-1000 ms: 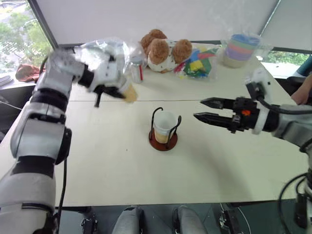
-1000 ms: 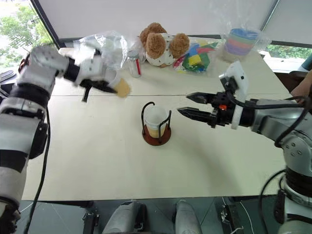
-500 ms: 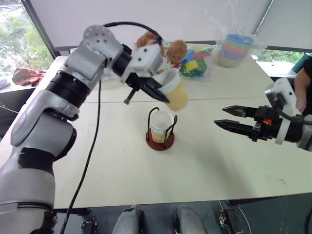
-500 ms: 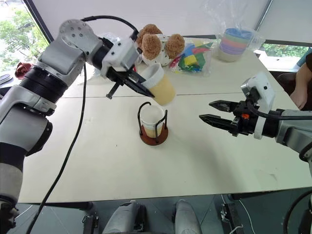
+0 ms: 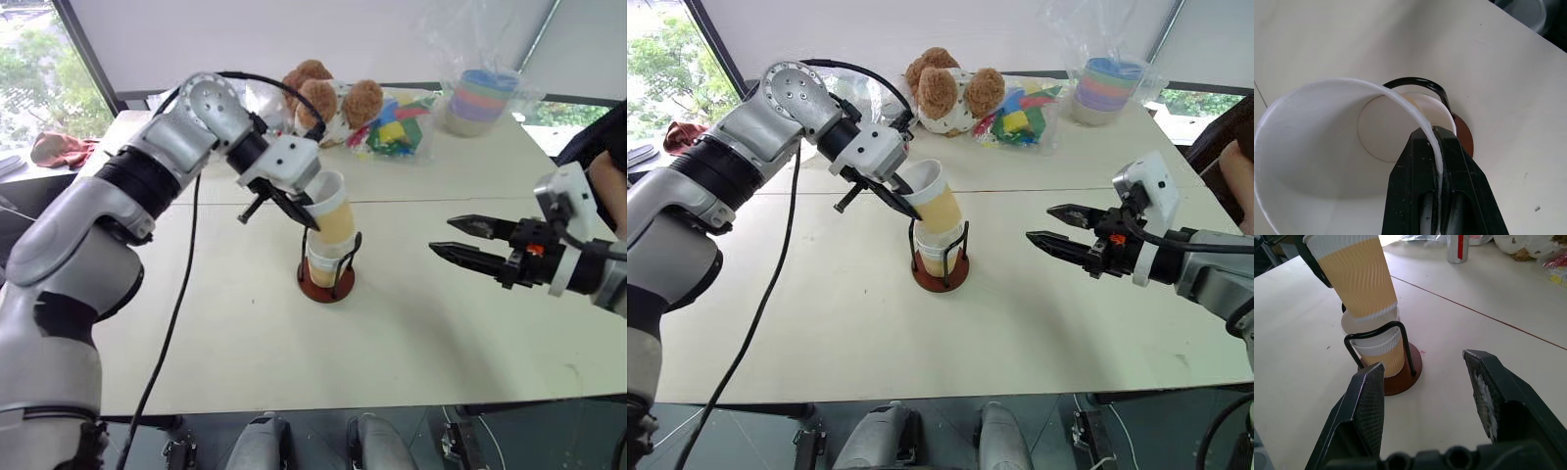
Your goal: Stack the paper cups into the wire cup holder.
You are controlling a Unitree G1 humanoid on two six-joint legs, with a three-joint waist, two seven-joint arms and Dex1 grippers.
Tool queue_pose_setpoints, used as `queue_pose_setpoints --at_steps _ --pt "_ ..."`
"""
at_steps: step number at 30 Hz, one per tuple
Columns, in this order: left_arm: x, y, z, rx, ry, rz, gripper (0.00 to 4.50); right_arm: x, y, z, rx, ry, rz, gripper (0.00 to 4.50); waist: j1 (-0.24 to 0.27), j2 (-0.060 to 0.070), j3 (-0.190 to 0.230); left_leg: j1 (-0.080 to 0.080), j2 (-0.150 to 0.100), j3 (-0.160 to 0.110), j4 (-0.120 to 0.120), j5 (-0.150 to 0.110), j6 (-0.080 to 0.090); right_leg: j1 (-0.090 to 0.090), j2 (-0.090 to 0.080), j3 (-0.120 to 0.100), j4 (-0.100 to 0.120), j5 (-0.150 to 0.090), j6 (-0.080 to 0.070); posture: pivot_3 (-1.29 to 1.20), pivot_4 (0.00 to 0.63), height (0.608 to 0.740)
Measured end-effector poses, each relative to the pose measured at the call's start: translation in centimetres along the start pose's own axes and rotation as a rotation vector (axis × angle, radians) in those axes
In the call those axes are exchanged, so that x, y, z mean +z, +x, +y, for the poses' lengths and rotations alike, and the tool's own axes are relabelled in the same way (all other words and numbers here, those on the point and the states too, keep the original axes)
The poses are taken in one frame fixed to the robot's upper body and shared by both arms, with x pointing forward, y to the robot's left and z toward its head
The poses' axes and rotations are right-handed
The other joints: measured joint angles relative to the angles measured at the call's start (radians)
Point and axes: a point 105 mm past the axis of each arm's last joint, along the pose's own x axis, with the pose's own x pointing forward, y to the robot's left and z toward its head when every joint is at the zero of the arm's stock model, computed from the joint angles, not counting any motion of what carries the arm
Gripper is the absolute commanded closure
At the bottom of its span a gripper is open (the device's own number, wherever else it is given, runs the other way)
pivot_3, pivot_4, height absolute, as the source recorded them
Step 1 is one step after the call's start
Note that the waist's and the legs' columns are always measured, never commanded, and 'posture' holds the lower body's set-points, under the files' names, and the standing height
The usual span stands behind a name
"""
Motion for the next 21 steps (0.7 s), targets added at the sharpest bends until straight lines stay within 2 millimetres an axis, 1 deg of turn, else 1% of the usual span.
queue_pose_setpoints --at_steps 2,3,4,6,9,11,13,15,16,17,19,20,21 --pt "-0.3 0.4 -0.1 -0.013 0.003 0.007 3.64 0.0 0.0 0.0 -0.005 0.003 -0.003 1.73 0.0 0.0 0.0 0.0 0.0 0.0 0.0 0.0 0.0 0.0 0.0 0.0 0.0 0.0 0.0 0.0 0.15 0.74" --pt "-0.5 0.5 -0.2 -0.025 -0.001 0.02 3.21 0.0 0.0 0.0 -0.006 0.005 -0.003 1.73 -0.001 0.0 0.0 0.0 0.0 0.0 0.0 0.0 0.0 0.0 0.0 0.0 0.0 0.0 0.0 0.0 0.15 0.74" --pt "-0.7 0.6 -0.3 -0.031 -0.007 0.026 2.62 -0.1 0.0 0.0 -0.007 0.008 -0.003 1.73 -0.001 0.0 0.0 0.0 0.0 0.0 0.0 0.0 0.0 0.0 0.0 0.0 0.0 0.0 0.0 0.0 0.15 0.74" --pt "-0.9 0.7 -0.2 -0.033 -0.018 0.027 1.67 -0.3 0.1 0.0 -0.009 0.015 0.001 1.73 0.001 0.0 0.0 0.0 0.0 0.0 0.0 0.0 0.0 0.0 0.0 0.0 0.0 0.0 0.0 0.0 0.15 0.74" --pt "-0.5 0.8 0.7 -0.019 0.001 0.028 1.67 -0.6 0.1 -0.1 -0.016 0.03 0.003 1.73 0.001 -0.001 0.0 -0.001 0.0 0.0 0.0 0.0 0.0 0.0 0.0 0.0 -0.001 0.0 0.0 0.0 0.15 0.74" --pt "0.1 0.4 1.5 0.014 0.001 0.013 1.67 -0.7 0.1 -0.1 -0.023 0.032 -0.001 1.73 0.0 -0.001 0.001 -0.001 0.0 0.0 0.0 0.0 0.0 0.0 0.0 0.0 -0.001 0.0 0.0 0.0 0.15 0.74" --pt "0.7 -0.5 2.3 0.061 -0.014 -0.002 1.67 -0.8 0.1 -0.1 -0.024 0.034 -0.01 1.73 0.0 -0.001 0.001 -0.001 0.0 0.0 0.0 0.0 0.0 0.0 0.0 0.0 0.0 0.0 0.0 0.0 0.15 0.74" --pt "1.3 -1.9 2.8 0.124 -0.063 -0.057 1.67 -0.8 0.1 -0.2 -0.025 0.035 -0.017 1.73 -0.005 -0.001 0.001 -0.001 0.0 0.0 0.0 0.0 0.0 0.0 0.001 0.0 0.0 0.0 0.0 0.0 0.15 0.74" --pt "1.6 -2.9 2.8 0.161 -0.113 -0.098 1.67 -1.0 0.1 -0.3 -0.029 0.038 -0.02 1.73 -0.008 -0.001 0.001 0.0 0.001 0.0 0.0 0.0 0.0 0.0 0.001 0.0 0.0 0.0 0.001 0.0 0.15 0.74" --pt "1.7 -4.3 2.5 0.207 -0.168 -0.14 1.67 -1.5 0.1 -0.4 -0.037 0.046 -0.016 1.73 -0.011 -0.001 0.001 0.0 0.001 -0.001 0.0 0.0 0.0 -0.001 0.002 0.0 0.0 0.0 0.001 0.0 0.15 0.74" --pt "1.1 -6.5 1.5 0.28 -0.258 -0.19 1.67 -2.5 0.3 -0.5 -0.042 0.062 0.005 1.73 -0.02 0.001 0.0 0.001 0.001 0.0 -0.001 0.0 0.0 0.0 0.002 0.0 0.001 -0.001 0.001 0.0 0.15 0.74" --pt "0.2 -7.2 0.4 0.308 -0.316 -0.214 1.67 -3.2 0.4 -0.4 -0.039 0.07 0.021 1.73 -0.025 0.002 -0.001 0.002 0.001 0.0 -0.002 0.0 0.0 0.0 0.001 0.001 0.001 -0.001 0.001 0.0 0.15 0.74" --pt "-1.2 -7.3 -1.0 0.327 -0.395 -0.231 1.67 -4.0 0.5 -0.4 -0.038 0.078 0.043 1.73 -0.027 0.003 -0.002 0.004 0.001 0.0 -0.002 0.0 0.001 0.001 0.001 0.001 0.001 -0.001 0.001 0.0 0.15 0.74"
